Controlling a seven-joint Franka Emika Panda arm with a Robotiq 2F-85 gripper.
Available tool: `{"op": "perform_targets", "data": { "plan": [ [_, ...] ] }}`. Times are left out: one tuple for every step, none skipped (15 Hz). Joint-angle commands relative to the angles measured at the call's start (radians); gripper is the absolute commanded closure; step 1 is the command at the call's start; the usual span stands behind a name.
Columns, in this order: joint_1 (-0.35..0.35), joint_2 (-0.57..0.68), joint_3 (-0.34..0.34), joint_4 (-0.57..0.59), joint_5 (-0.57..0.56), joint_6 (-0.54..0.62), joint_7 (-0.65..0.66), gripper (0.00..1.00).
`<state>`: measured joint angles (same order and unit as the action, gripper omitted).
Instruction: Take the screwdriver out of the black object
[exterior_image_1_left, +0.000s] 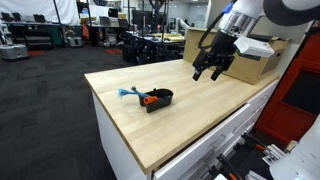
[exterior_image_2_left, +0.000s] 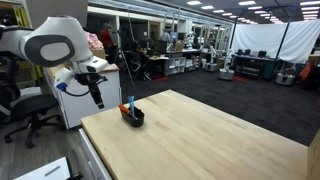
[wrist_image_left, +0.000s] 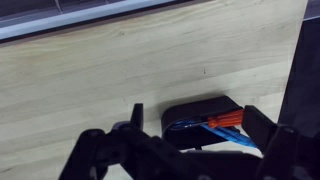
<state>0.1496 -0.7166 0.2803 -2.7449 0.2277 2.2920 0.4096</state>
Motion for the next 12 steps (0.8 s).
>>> {"op": "perform_targets", "data": {
  "plan": [
    [0.004, 0.000, -0.005, 0.002, -0.004, -0.003, 0.003, 0.00],
    [0.004, 0.000, -0.005, 0.002, -0.004, -0.003, 0.003, 0.00],
    [0.004, 0.000, -0.005, 0.002, -0.004, -0.003, 0.003, 0.00],
    [0.004, 0.000, -0.005, 0.002, -0.004, -0.003, 0.003, 0.00],
    [0.004, 0.000, -0.005, 0.002, -0.004, -0.003, 0.003, 0.00],
    [0.004, 0.000, -0.005, 0.002, -0.004, -0.003, 0.003, 0.00],
    [0.007, 0.019, -0.011, 0.012, 0.008, -0.002, 0.000, 0.00],
    [0.008, 0.043, -0.014, 0.023, 0.023, 0.006, 0.008, 0.00],
    [0.012, 0.060, -0.019, 0.031, 0.040, 0.009, 0.011, 0.00],
    [0.005, 0.089, -0.014, 0.045, 0.055, 0.019, 0.034, 0.00],
    [0.006, 0.134, -0.018, 0.068, 0.076, 0.023, 0.039, 0.00],
    [0.001, 0.188, -0.016, 0.095, 0.100, 0.030, 0.063, 0.00]
  ]
}}
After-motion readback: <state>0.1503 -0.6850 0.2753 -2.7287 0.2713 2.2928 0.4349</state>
